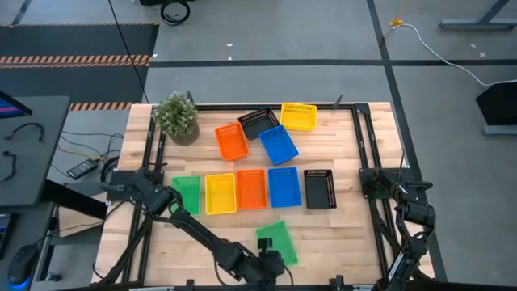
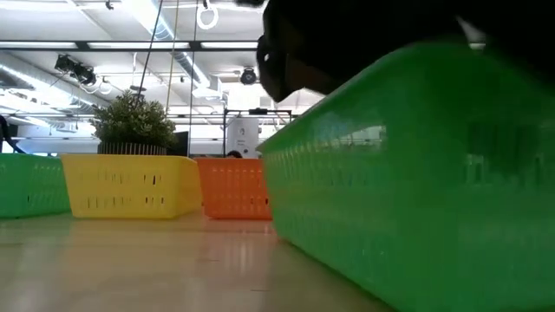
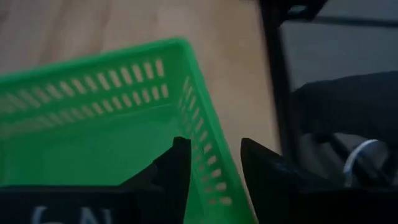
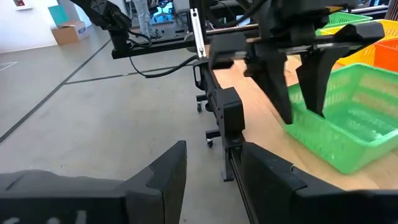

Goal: Stack baskets by color
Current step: Stack the top green bin on top of the bottom green bin

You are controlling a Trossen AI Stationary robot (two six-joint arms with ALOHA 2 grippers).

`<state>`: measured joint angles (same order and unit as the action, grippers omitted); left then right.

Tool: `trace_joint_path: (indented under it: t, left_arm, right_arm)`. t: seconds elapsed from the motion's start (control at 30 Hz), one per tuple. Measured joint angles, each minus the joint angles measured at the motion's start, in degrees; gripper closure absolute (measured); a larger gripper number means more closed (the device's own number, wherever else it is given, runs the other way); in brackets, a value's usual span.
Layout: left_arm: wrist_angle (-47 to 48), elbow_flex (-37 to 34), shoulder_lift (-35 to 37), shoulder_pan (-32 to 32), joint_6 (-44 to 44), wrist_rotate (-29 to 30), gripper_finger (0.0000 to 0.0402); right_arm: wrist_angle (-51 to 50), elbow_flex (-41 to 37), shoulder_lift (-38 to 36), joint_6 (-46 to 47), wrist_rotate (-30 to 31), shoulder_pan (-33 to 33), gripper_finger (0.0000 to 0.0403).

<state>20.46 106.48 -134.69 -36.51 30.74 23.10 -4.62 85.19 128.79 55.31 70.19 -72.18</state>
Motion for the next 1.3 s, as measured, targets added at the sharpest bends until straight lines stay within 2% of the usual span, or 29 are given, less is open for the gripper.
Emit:
trace_joint_path:
  t: [0.2,0.37,0.5,0.57,0.63,0.7,0.77,0.83,0.87,0.97,1.0,1.1,1.2,1.3]
  left_arm:
    - [3.65,0.0,0.0,0.01,4.55,1.11,0.0287]
    - [8.33,3.19,0.17,-1.46,4.05,1.24,0.0378]
    - [18.79,12.35,0.34,-4.62,-2.11,3.38,0.0389]
    - [26.96,18.16,0.42,-6.99,-4.15,5.88,0.0391]
    - [37.88,24.67,0.43,-9.64,-3.18,9.27,0.0391]
    - [50.16,28.8,1.01,-12.17,2.64,12.17,0.0391]
    - [58.41,25.98,4.29,-14.59,10.19,13.05,0.0391]
    - [69.01,23.31,6.72,-16.48,18.2,11.11,0.0391]
    - [70.69,21.57,7.77,-17.27,21.06,10.04,0.0391]
    - [65.33,10.53,13.63,-18.93,14.93,10.14,0.0391]
    - [65.58,7.26,15.54,-18.71,15.43,10.56,0.0391]
    - [69.96,-4.76,22.18,-18.03,23.26,7.74,0.0391]
    - [63.18,-18.13,29.75,-16.92,24.65,6.82,0.0391]
    - [63.16,-28.38,36.77,-16.91,28.61,5.24,0.0391]
  right_arm:
    - [-0.02,0.0,-0.02,0.0,-0.02,0.0,0.0244]
    - [-0.04,0.0,-0.09,0.0,-0.34,0.0,0.0244]
    - [-0.11,0.0,-0.11,0.0,-0.73,0.0,0.0244]
    - [-0.13,0.0,-0.1,0.0,-0.83,0.0,0.0244]
    - [-0.13,0.0,-0.09,0.0,-0.83,0.0,0.0244]
    - [-0.13,0.0,-0.09,0.0,-0.83,0.0,0.0244]
    - [-0.17,0.0,-0.11,0.0,-0.83,0.0,0.0244]
    - [-0.24,0.0,-0.11,0.0,-0.83,0.02,0.0244]
    - [-0.31,-0.02,-0.11,-0.02,-0.85,0.04,0.0244]
    - [-0.36,-0.01,-0.1,-1.06,-0.82,0.35,0.0244]
    - [-0.43,0.0,-0.11,-1.39,-0.79,0.37,0.0244]
    - [-0.61,-0.02,-0.1,-1.55,-0.83,0.7,0.0244]
    - [-1.04,-0.02,-0.11,-1.53,-1.17,1.03,0.0244]
    - [-1.42,-0.02,-0.11,-1.52,-1.22,1.24,0.0244]
